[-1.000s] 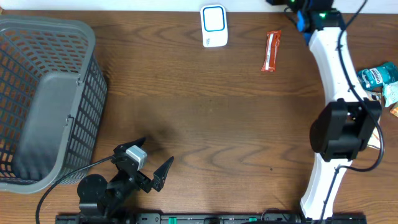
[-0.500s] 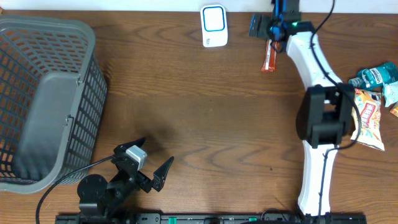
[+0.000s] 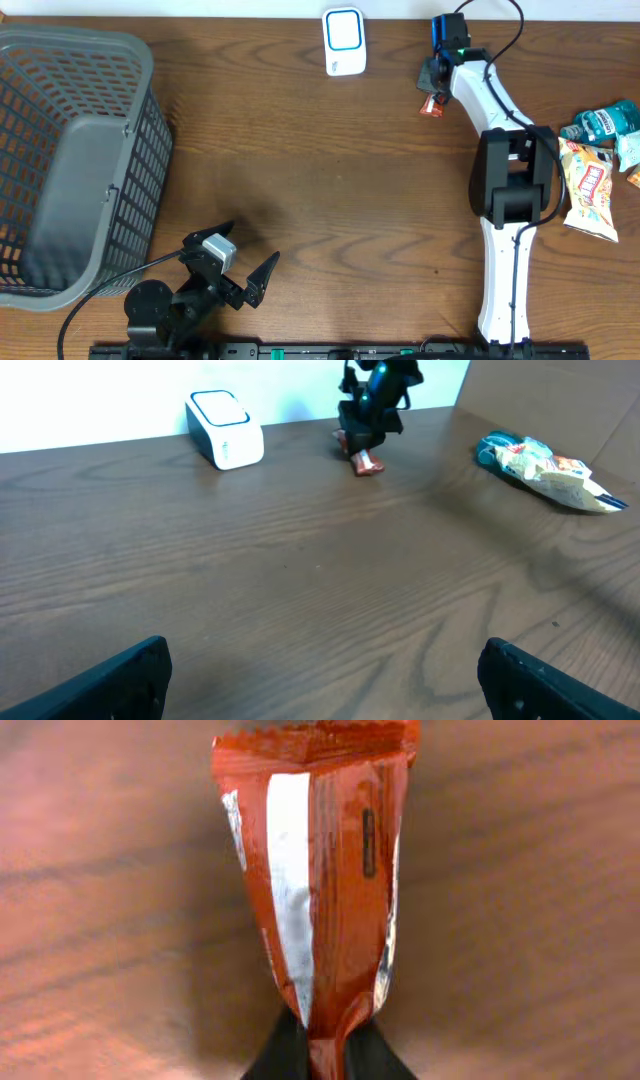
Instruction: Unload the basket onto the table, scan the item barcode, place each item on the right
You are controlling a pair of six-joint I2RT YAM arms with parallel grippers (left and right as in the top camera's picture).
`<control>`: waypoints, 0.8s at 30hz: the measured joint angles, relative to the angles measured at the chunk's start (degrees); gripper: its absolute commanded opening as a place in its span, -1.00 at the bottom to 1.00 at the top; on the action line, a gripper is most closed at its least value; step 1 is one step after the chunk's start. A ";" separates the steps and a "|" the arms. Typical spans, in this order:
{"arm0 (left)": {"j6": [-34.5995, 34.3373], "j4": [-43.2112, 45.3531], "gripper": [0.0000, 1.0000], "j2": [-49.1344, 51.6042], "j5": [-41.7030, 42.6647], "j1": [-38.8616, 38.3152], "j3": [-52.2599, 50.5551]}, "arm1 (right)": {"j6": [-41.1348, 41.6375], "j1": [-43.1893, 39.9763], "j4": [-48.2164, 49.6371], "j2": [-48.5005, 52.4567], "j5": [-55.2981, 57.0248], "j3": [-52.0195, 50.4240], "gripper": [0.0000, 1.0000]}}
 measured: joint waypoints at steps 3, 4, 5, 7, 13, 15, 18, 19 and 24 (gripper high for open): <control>0.00 0.00 0.96 0.00 0.00 0.00 0.00 | 0.02 -1.57 -4.94 -0.70 0.87 0.09 -0.98; 0.00 0.00 0.96 0.00 0.00 0.00 0.00 | 0.02 -2.38 -6.82 -0.98 1.31 0.09 -0.98; 0.00 -0.02 0.96 0.00 0.00 0.00 0.00 | 0.07 -3.41 -8.63 -1.20 1.81 0.09 -0.98; 0.00 0.00 0.96 0.02 0.00 0.00 0.00 | 0.13 -5.99 -12.11 -1.64 3.02 0.09 -0.98; 0.00 0.00 0.96 0.02 0.02 0.00 0.00 | -0.11 -17.18 -19.02 -1.95 9.44 0.07 -0.98; 0.00 0.00 0.96 0.02 0.00 0.00 0.00 | -1.42 -20.98 -19.37 -1.95 10.71 0.07 -0.11; 0.00 0.00 0.96 0.00 0.00 0.00 0.00 | -4.85 -24.46 -19.58 -2.40 10.54 -0.11 0.98; -0.02 0.00 0.96 0.00 0.02 0.00 0.00 | -5.66 -24.83 -19.56 -2.89 10.60 -0.20 0.98; -0.02 0.00 0.96 0.02 0.02 0.00 0.00 | -8.11 -23.61 -19.28 -10.75 6.93 -0.92 0.98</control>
